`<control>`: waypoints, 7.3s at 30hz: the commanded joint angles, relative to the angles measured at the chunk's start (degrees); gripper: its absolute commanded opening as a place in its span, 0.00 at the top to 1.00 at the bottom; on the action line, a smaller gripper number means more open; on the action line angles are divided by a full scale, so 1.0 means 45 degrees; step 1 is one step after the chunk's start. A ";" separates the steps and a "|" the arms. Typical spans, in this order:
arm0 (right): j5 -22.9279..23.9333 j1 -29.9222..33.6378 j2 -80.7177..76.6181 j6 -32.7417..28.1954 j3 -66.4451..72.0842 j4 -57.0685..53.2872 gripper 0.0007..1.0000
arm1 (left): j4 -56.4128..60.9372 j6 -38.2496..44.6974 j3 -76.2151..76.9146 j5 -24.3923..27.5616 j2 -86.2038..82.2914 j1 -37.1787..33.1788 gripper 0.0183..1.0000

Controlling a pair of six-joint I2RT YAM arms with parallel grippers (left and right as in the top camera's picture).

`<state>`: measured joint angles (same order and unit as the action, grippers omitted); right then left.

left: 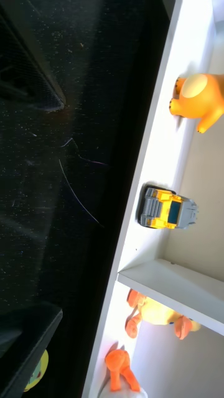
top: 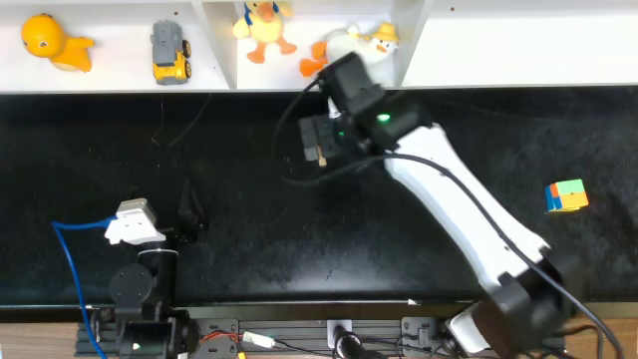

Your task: Store Toys

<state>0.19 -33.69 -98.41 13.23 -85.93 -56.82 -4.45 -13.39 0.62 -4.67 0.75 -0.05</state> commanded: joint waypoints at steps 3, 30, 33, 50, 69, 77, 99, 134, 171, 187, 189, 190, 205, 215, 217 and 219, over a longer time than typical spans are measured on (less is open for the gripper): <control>0.0661 -0.0087 -0.1540 0.0316 -0.0389 0.0442 0.00 | -0.0005 -0.0044 -0.0034 0.0160 -0.0131 -0.0068 0.00; -0.0141 -0.0699 -0.4677 0.1321 -0.0379 0.0792 0.09 | -0.0005 -0.0044 -0.0034 0.0160 -0.0131 -0.0068 0.00; -0.0175 -0.0699 -0.5003 0.1501 -0.0374 0.0743 0.13 | -0.0005 -0.0044 -0.0034 0.0160 -0.0131 -0.0068 0.00; -0.0175 -0.0699 -0.5455 0.1778 -0.0355 0.0015 0.69 | -0.0005 -0.0039 -0.0034 0.0160 -0.0131 -0.0068 0.00; -0.1506 -0.0568 -0.5387 0.1569 -0.2035 -0.3070 0.96 | -0.0005 -0.0039 -0.0034 0.0160 -0.0131 -0.0068 0.00; -0.0539 -0.0568 -0.3245 0.2098 -0.3177 -0.5994 0.96 | -0.0005 -0.0039 -0.0034 0.0160 -0.0131 -0.0068 0.00; 0.3434 0.4352 0.5824 0.2399 0.5406 -0.0539 0.96 | -0.0005 -0.0044 -0.0034 0.0160 -0.0131 -0.0068 0.00; 0.0860 0.6999 0.0787 -0.3633 0.6178 1.1982 0.96 | -0.0005 -0.0039 -0.0034 0.0160 -0.0131 -0.0068 0.00; 0.2453 0.7004 0.1904 -0.1642 0.4906 0.9146 0.00 | -0.0005 -0.0044 -0.0034 0.0160 -0.0131 -0.0068 0.00; 0.3837 0.7912 0.6713 0.7057 0.3410 -0.0971 0.01 | -0.0010 -0.0044 -0.0034 0.0160 -0.0131 -0.0068 0.00; 0.3891 0.7912 0.6742 0.6815 0.3410 -0.1132 0.01 | -0.0005 -0.0039 -0.0034 0.0160 -0.0131 -0.0068 0.00; 0.3959 0.7922 0.6703 0.6659 0.3419 -0.1141 0.01 | -0.0005 -0.0044 -0.0034 0.0160 -0.0131 -0.0068 0.00; 0.0447 1.3002 0.3162 0.8034 0.3415 -0.1991 0.00 | -0.0005 -0.0044 -0.0034 0.0160 -0.0131 -0.0068 0.00; 0.1530 1.4367 0.2147 0.5858 0.3415 -0.1433 0.00 | -0.0005 -0.0039 -0.0034 0.0160 -0.0131 -0.0068 0.00; 0.2035 1.4455 0.2055 0.5323 0.3415 -0.1175 0.00 | -0.0005 -0.0044 -0.0034 0.0160 -0.0131 -0.0068 0.00; 0.2395 1.4498 0.1836 0.4677 0.3415 -0.0884 0.00 | -0.0005 -0.0044 -0.0034 0.0160 -0.0131 -0.0068 0.00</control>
<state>7.16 31.05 -88.95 39.51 -69.69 -61.78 -4.45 -13.41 0.62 -4.49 0.73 -0.05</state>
